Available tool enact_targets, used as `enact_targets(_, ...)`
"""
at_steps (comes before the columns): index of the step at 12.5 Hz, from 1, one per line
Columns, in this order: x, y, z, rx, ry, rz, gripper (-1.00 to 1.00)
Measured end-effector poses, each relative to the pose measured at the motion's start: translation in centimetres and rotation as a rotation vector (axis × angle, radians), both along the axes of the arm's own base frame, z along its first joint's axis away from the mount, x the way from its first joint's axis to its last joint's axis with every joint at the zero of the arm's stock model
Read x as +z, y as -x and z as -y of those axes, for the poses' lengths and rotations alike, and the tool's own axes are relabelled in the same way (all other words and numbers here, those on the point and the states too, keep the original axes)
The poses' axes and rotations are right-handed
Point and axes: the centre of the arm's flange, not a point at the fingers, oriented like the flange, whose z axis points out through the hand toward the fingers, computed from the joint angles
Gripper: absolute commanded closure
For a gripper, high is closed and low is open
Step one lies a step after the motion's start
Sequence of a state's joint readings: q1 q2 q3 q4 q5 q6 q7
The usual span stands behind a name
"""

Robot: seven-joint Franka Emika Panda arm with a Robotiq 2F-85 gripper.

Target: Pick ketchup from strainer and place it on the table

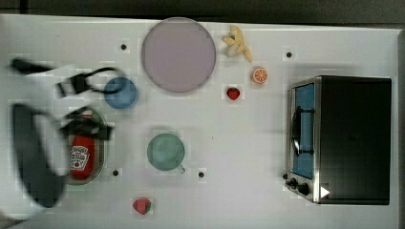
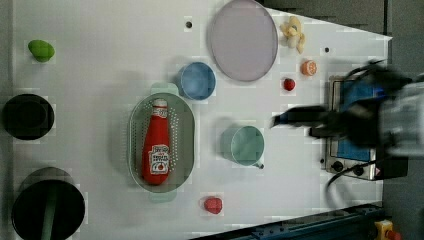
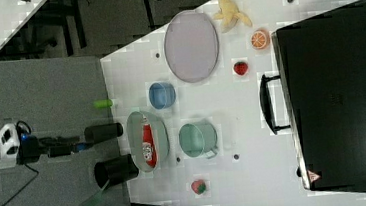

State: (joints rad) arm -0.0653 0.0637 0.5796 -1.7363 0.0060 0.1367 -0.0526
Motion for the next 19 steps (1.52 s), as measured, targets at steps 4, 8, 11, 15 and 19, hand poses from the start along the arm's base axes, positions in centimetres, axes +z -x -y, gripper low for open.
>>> enact_targets(4, -5.8, 6.7, -10.8, 0.235, -0.021, -0.091, -1.0)
enact_targets(8, -13.2, 9.8, -14.9, 0.256, -0.085, -0.049, -1.0)
enact_targets(11, -19.5, 10.3, -13.9, 0.237, -0.094, -0.014, -1.0)
enact_targets(15, -26.4, 10.4, -12.3, 0.214, -0.149, 0.017, -1.0)
enact_targets(19, -32.3, 11.2, -11.3, 0.159, -0.164, -0.073, -1.0)
